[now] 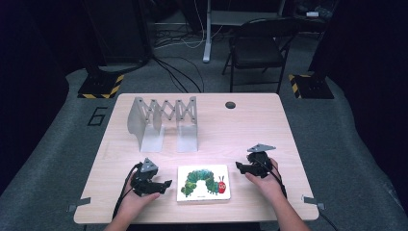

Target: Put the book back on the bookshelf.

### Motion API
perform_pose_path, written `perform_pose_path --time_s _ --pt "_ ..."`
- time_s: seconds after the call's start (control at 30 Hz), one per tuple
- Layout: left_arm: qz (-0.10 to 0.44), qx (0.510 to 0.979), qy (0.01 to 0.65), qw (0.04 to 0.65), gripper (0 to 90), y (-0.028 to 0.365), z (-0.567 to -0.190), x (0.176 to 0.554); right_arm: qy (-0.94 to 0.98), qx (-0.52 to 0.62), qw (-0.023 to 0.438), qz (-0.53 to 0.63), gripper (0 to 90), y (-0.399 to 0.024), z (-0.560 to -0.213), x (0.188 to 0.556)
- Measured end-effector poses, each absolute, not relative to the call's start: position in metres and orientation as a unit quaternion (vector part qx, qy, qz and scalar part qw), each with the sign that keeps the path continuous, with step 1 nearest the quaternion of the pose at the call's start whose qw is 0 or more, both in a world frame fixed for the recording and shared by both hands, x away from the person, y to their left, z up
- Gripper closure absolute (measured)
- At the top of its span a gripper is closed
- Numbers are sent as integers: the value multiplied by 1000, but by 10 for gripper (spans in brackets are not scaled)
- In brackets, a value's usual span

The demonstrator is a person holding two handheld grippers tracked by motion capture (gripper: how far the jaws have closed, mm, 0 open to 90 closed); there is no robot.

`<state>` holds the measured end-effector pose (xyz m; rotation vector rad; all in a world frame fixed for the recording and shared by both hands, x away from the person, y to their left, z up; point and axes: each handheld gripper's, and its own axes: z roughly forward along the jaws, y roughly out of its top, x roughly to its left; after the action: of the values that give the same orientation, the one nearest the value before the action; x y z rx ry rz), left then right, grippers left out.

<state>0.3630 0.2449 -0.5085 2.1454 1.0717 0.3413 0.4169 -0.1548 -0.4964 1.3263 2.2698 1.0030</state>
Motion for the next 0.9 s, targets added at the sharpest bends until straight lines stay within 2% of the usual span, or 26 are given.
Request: perform_pose_path --time_s 0.4,0.5,0.77,0.9 --pt "104 840 396 355 294 225 -499 354 805 476 115 336 385 -143 -483 415" --pt "102 844 391 353 294 221 -496 352 813 470 95 330 382 -138 -477 417" --pt "86 838 403 359 279 218 -489 343 821 468 88 314 400 -122 -471 426" --pt "97 842 389 360 255 216 -488 337 820 474 81 310 398 -116 -467 430"
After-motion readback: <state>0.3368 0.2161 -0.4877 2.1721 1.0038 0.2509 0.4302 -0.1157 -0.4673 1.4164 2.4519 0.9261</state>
